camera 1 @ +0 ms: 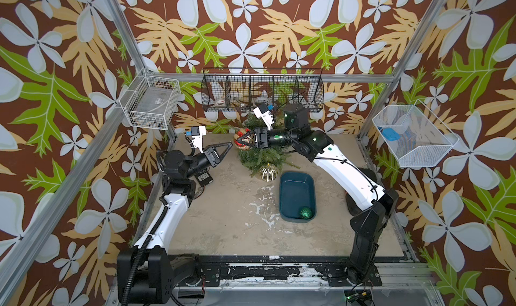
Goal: Decorate the small christmas tree with ornaments
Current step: Hang an ornament on the christmas tree.
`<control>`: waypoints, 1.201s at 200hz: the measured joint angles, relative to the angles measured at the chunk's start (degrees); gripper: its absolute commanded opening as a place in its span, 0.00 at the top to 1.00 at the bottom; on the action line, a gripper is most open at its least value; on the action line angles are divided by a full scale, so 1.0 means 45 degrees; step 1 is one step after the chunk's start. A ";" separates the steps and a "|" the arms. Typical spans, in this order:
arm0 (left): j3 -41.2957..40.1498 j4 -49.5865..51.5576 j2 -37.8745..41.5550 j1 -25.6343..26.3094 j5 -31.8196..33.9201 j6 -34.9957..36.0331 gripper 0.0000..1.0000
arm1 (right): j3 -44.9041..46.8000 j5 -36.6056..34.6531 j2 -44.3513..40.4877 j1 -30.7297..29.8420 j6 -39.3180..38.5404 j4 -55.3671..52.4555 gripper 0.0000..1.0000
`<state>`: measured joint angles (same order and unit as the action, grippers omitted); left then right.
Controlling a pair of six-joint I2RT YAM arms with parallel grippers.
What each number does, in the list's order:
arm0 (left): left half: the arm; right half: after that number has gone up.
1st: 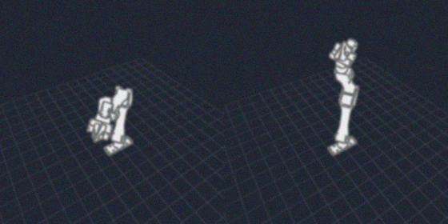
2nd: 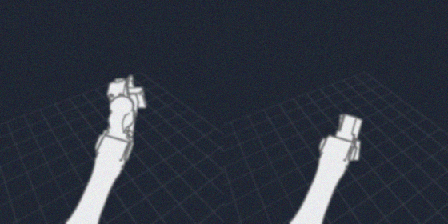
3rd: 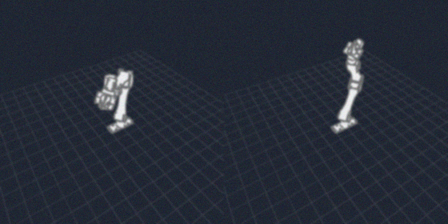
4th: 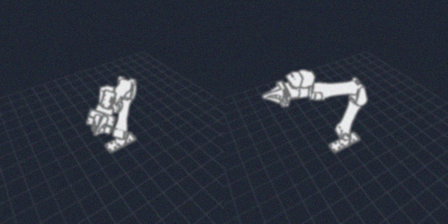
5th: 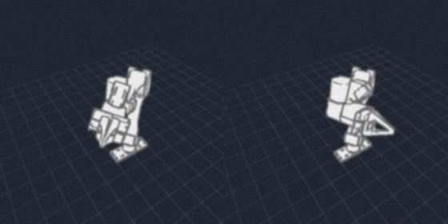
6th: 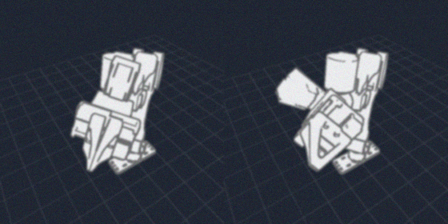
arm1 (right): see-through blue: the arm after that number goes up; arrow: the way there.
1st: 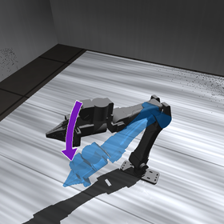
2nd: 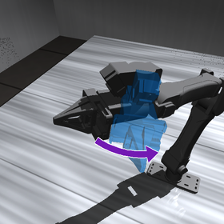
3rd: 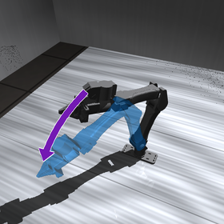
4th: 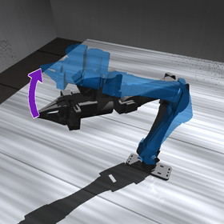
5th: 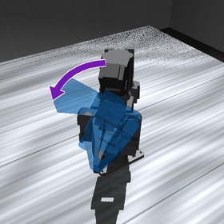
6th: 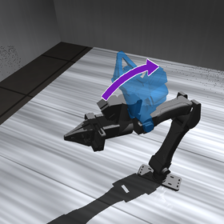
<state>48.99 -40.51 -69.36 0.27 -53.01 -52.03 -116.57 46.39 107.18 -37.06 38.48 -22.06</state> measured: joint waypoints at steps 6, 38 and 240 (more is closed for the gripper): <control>0.0000 0.0000 0.0000 0.0005 0.0000 -0.0005 1.00 | 0.0039 0.0005 -0.0034 0.0000 0.0000 0.0024 0.36; 0.0000 -0.0019 -0.0039 0.0039 -0.0005 -0.0039 1.00 | 0.0141 0.0005 -0.0102 0.0005 0.0000 0.0180 0.36; 0.0058 0.1224 0.0170 0.0092 0.0107 0.0918 1.00 | 0.0403 0.0005 -0.0257 0.0073 -0.0053 0.0325 0.36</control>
<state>49.25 -35.00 -68.60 0.69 -52.53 -47.90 -114.76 46.41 106.02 -36.73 38.24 -20.60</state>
